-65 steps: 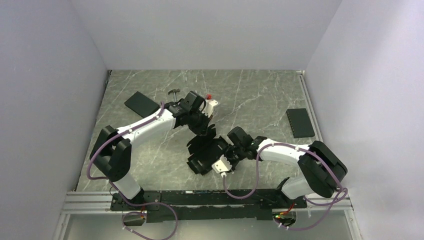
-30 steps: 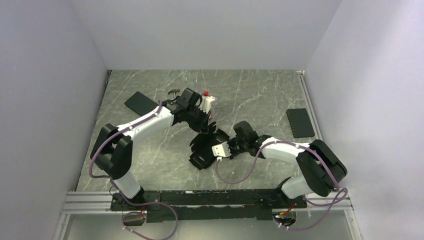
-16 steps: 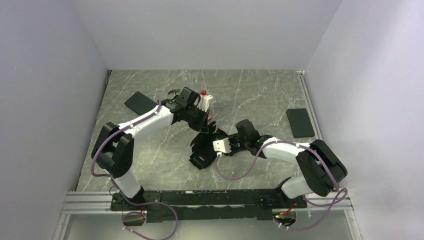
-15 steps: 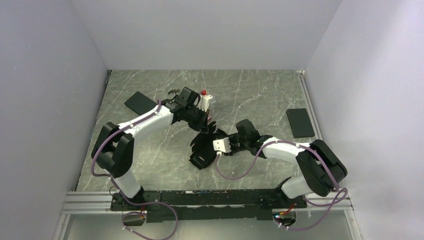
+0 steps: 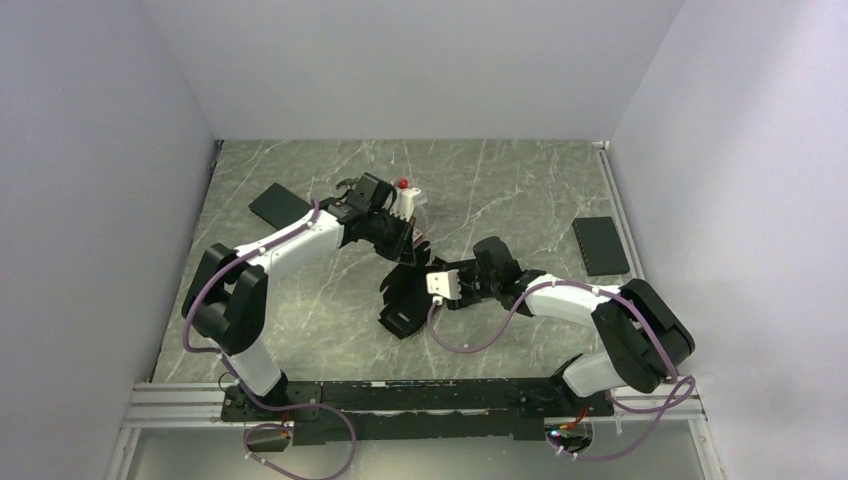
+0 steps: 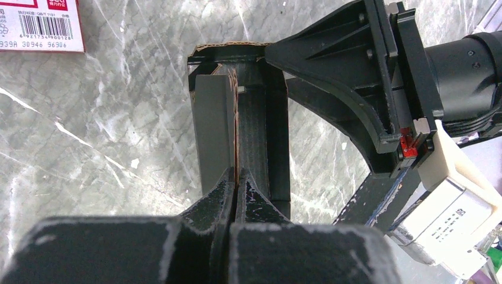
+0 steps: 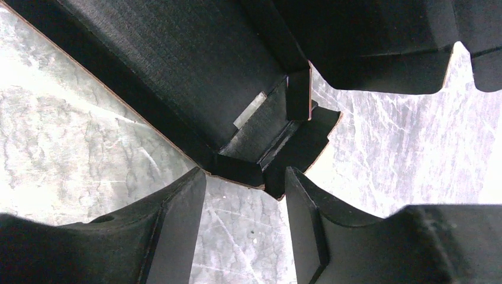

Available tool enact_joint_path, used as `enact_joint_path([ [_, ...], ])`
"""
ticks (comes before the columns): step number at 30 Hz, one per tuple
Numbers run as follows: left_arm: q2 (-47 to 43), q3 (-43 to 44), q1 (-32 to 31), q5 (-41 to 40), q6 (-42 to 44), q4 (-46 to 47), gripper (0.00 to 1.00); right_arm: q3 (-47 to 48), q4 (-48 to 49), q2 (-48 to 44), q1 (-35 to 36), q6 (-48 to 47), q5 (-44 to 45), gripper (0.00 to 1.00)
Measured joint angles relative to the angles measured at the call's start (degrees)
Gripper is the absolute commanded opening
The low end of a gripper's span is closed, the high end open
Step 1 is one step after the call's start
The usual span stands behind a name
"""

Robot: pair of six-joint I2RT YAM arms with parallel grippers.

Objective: Fold the paper box
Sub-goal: Fold the paper box at the center of the board.

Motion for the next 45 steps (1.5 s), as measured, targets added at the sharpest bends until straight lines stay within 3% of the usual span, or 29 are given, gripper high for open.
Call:
enact_joint_path([
  [13,0.6,0.0,0.8,1.7,-1.3,0.3,0.00,-0.9,4.1,0.0,-0.6,2.6,1.6,0.79],
  [18,0.9,0.0,0.8,2.7,-1.3,0.4,0.00,-0.9,4.7,0.0,-1.2,4.5,1.7,0.82],
  [32,1.1,-0.2,1.0,3.7,-1.5,0.7,0.00,1.9,3.3,3.0,-4.3,9.0,-1.8,0.82],
  [45,1.3,-0.8,1.3,5.6,-2.4,1.8,0.00,7.3,-5.2,5.4,-4.8,9.8,-4.7,0.76],
])
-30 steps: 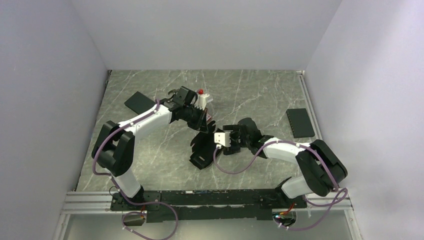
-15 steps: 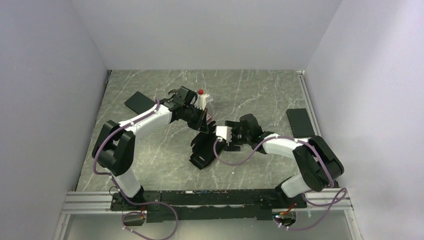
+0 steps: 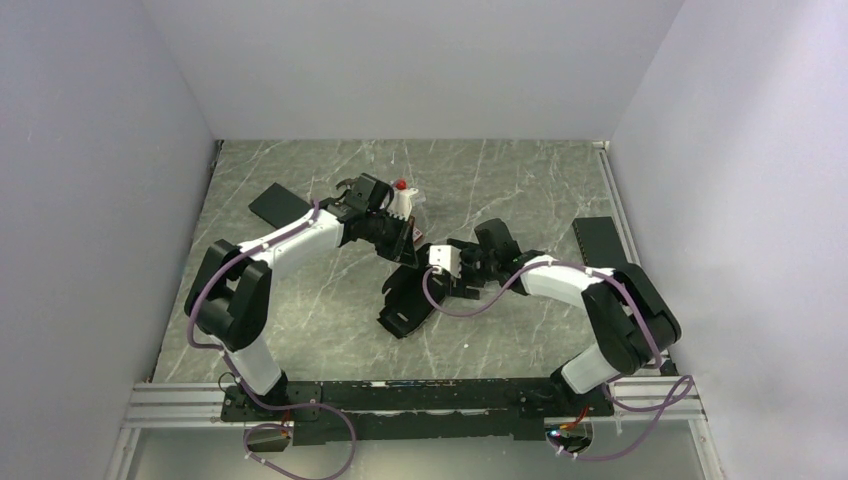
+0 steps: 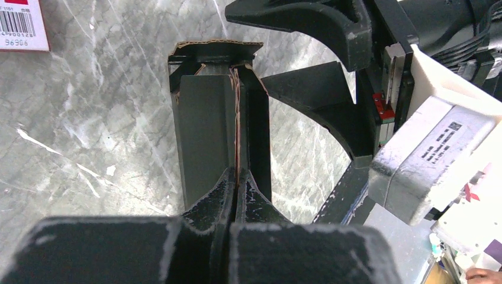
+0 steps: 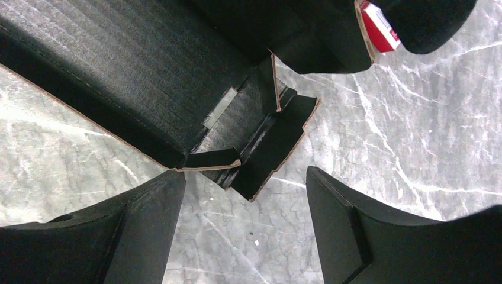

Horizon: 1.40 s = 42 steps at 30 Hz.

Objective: Fold the paper box
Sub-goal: Fold the paper box at the center of the board.

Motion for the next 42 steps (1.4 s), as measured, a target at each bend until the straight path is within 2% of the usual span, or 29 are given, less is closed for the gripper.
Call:
enact_joint_path([
  [7,0.4,-0.2,0.3,1.7,-0.3,0.4,0.00,3.4,-5.7,1.8,0.0,-0.2,-2.1,0.68],
  [14,0.4,-1.3,0.8,3.5,-1.7,1.9,0.00,6.1,-9.9,3.4,0.2,0.5,-2.4,0.67],
  [22,0.1,-3.6,0.8,5.5,-3.7,4.6,0.00,9.2,-13.7,5.8,1.2,2.5,-1.9,0.61],
  [26,-0.7,-5.1,0.9,5.5,-4.9,5.8,0.00,10.3,-14.6,6.8,1.9,3.3,-1.5,0.55],
  [42,-2.2,-8.4,3.2,7.0,-8.1,8.8,0.00,10.4,-13.8,6.8,4.5,4.1,-0.6,0.43],
])
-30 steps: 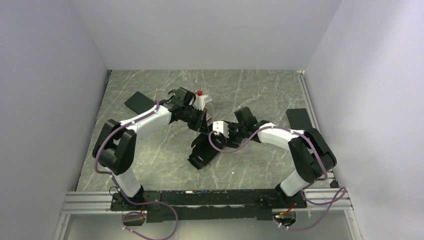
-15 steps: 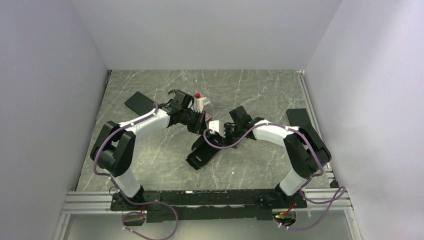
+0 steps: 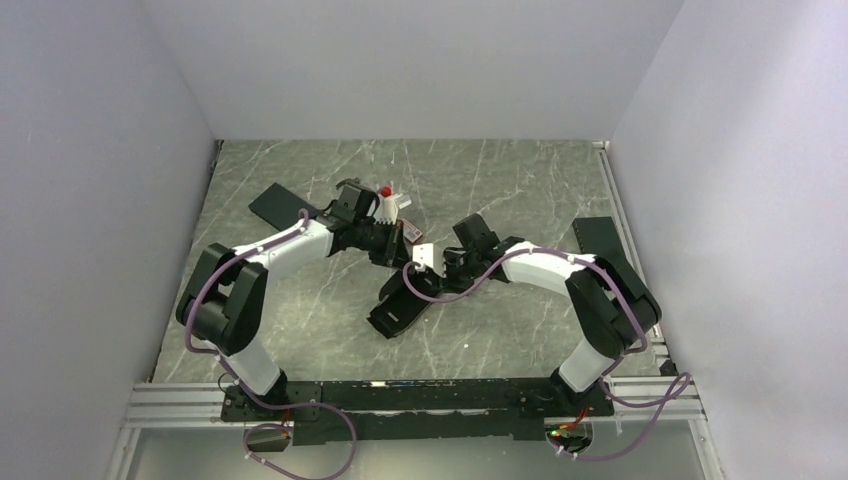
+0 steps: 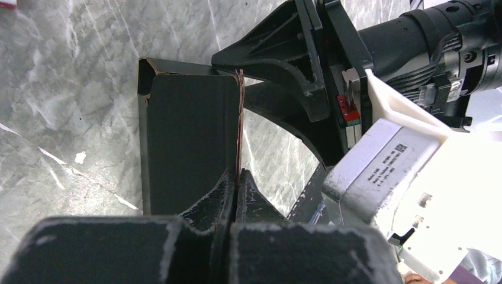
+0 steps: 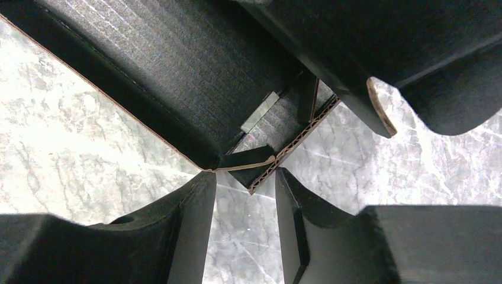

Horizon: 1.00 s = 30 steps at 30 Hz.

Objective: Fold the paper box
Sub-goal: Fold the paper box at the center of the board.

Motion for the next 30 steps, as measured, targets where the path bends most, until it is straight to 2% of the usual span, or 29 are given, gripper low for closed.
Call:
enact_joint_path([
  [30,0.0,-3.1,2.8,2.5,-3.1,4.4,0.00,-3.4,8.4,-1.6,6.5,0.2,5.2,0.31],
])
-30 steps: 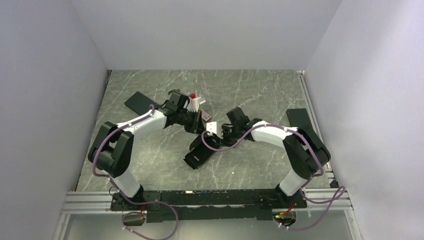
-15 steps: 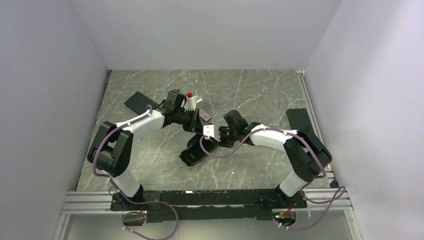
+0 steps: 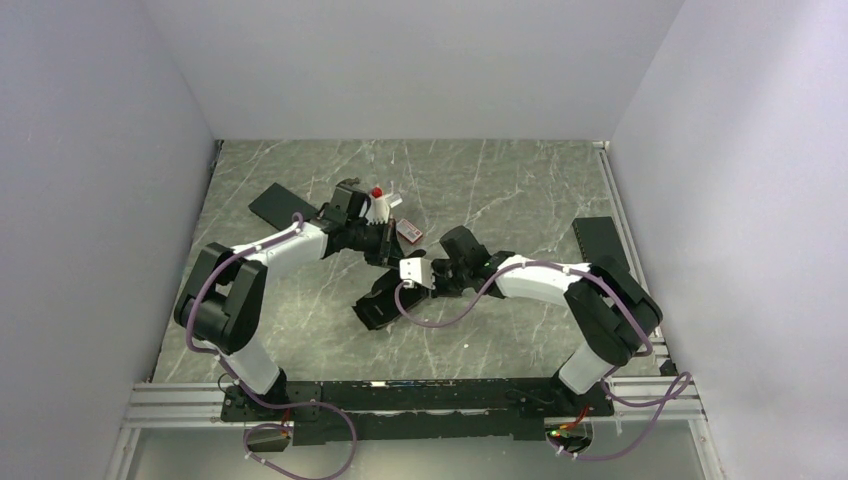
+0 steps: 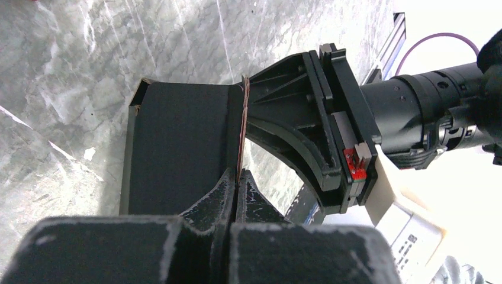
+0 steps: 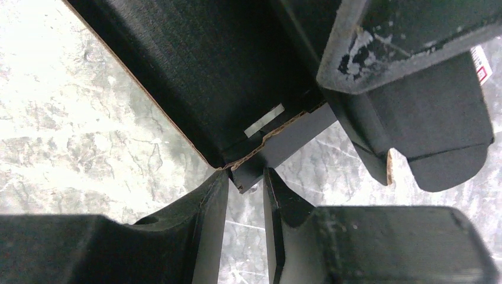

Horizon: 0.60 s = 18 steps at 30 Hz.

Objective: Fold the paper box
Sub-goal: Fold the paper box at the center of the board.

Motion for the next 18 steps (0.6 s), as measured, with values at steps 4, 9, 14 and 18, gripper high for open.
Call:
enact_joint_path([
  [4,0.0,-0.7,0.2,-0.1,-0.4,0.5,0.00,-0.3,0.9,-0.1,1.6,-1.4,2.3,0.31],
  [9,-0.3,-1.8,0.6,-0.3,-0.9,1.1,0.00,-1.0,2.6,-0.2,3.5,-3.1,4.6,0.33],
  [14,-0.4,-2.6,0.8,-0.6,-1.2,1.9,0.00,-1.2,3.1,-0.3,4.1,-3.8,5.7,0.37],
  [18,-0.4,-2.8,0.8,-0.8,-1.2,2.1,0.00,-1.4,3.8,-0.3,4.2,-4.1,5.9,0.39],
])
